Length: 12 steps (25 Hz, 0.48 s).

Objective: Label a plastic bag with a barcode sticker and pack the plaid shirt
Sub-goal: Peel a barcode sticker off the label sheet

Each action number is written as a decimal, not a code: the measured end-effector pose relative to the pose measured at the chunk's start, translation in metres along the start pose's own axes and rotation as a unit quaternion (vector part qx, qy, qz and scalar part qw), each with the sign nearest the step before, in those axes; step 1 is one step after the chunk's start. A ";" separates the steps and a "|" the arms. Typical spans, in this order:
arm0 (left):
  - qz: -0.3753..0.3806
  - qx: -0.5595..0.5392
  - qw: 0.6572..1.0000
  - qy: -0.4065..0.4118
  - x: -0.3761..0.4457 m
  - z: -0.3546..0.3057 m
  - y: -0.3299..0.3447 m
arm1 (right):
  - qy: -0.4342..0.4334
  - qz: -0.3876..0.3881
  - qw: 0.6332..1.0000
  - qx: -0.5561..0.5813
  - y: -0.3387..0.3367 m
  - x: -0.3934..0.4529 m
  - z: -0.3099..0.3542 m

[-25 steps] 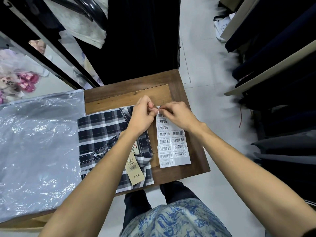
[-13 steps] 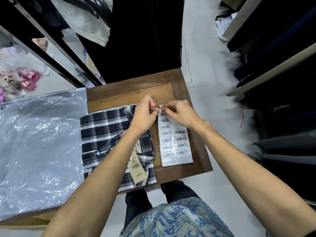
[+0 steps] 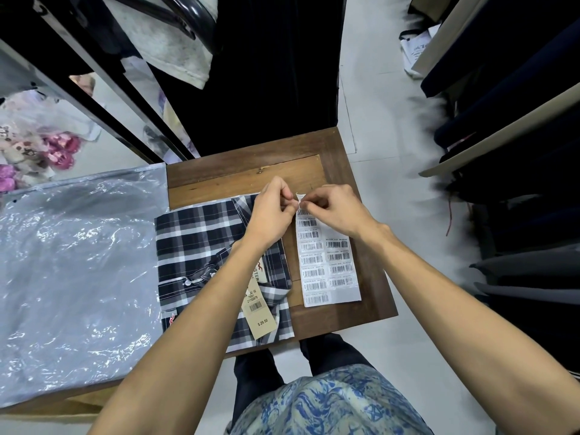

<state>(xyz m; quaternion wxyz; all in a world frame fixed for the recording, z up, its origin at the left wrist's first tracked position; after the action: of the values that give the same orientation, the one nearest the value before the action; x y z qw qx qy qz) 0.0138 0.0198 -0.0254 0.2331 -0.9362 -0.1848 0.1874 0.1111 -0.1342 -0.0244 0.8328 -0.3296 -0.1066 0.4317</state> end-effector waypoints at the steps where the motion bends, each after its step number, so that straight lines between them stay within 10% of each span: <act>1: 0.003 0.000 1.000 -0.002 0.000 0.000 0.000 | -0.002 -0.001 1.000 -0.001 0.000 0.000 0.001; 12: 0.020 0.082 0.996 0.013 -0.004 0.000 -0.001 | 0.049 -0.043 0.998 0.023 -0.002 0.000 -0.005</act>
<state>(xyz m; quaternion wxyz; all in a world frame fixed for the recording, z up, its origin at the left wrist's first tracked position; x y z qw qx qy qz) 0.0104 0.0184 -0.0238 0.3079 -0.9196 -0.1473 0.1945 0.1151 -0.1372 -0.0270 0.8621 -0.3267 -0.0699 0.3810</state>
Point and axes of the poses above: each hand's wrist, its own x-axis towards the middle knuckle, its own y-axis out of the palm, z = x × y, the point moved 1 cm from there along x, towards the middle knuckle, and after that the axes turned 6 degrees about -y, right-handed, at the moved point
